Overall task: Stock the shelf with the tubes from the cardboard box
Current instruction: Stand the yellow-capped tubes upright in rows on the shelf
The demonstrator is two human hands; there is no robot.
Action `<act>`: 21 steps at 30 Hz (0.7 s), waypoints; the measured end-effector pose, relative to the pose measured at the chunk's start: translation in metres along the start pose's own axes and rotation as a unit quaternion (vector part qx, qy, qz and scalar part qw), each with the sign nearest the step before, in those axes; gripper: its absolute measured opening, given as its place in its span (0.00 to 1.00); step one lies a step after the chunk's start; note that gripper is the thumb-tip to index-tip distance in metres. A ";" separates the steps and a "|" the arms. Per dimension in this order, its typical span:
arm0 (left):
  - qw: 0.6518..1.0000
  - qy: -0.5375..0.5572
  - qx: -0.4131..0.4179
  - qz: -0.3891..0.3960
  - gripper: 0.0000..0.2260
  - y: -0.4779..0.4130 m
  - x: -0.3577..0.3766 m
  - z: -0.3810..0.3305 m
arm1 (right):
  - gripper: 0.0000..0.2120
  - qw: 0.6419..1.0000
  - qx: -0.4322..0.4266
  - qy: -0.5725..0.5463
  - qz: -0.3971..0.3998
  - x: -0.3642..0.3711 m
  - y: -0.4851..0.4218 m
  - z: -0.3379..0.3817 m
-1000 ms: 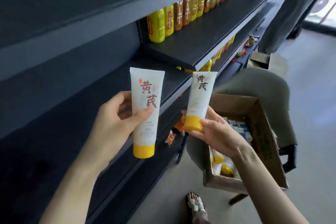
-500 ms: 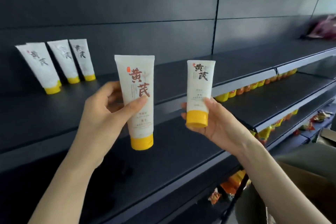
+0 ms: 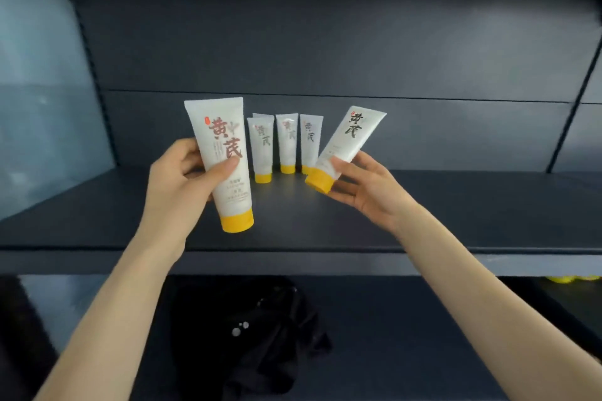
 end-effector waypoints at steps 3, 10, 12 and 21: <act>1.000 -0.017 0.000 -0.023 0.09 -0.014 -0.004 0.002 | 0.19 0.998 -0.007 0.062 0.000 -0.001 -0.036 -0.003; 0.998 -0.017 0.019 -0.056 0.09 -0.045 -0.004 0.008 | 0.23 0.977 -0.012 0.214 -0.016 -0.015 -0.118 -0.022; 0.998 -0.012 0.019 -0.064 0.09 -0.052 -0.004 0.011 | 0.25 0.960 -0.017 0.279 -0.014 -0.014 -0.137 -0.030; 0.997 -0.011 0.002 -0.071 0.11 -0.076 -0.017 0.026 | 0.25 0.936 -0.016 0.351 -0.020 0.010 -0.173 -0.063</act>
Point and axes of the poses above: each hand's wrist, its own y-axis away from the middle knuckle, its own x-axis out of the palm, z = x × y, the point moved 5 cm from there along -y, towards the middle knuckle, and after that the axes turned 7 degrees about y, right-handed, at the moved point
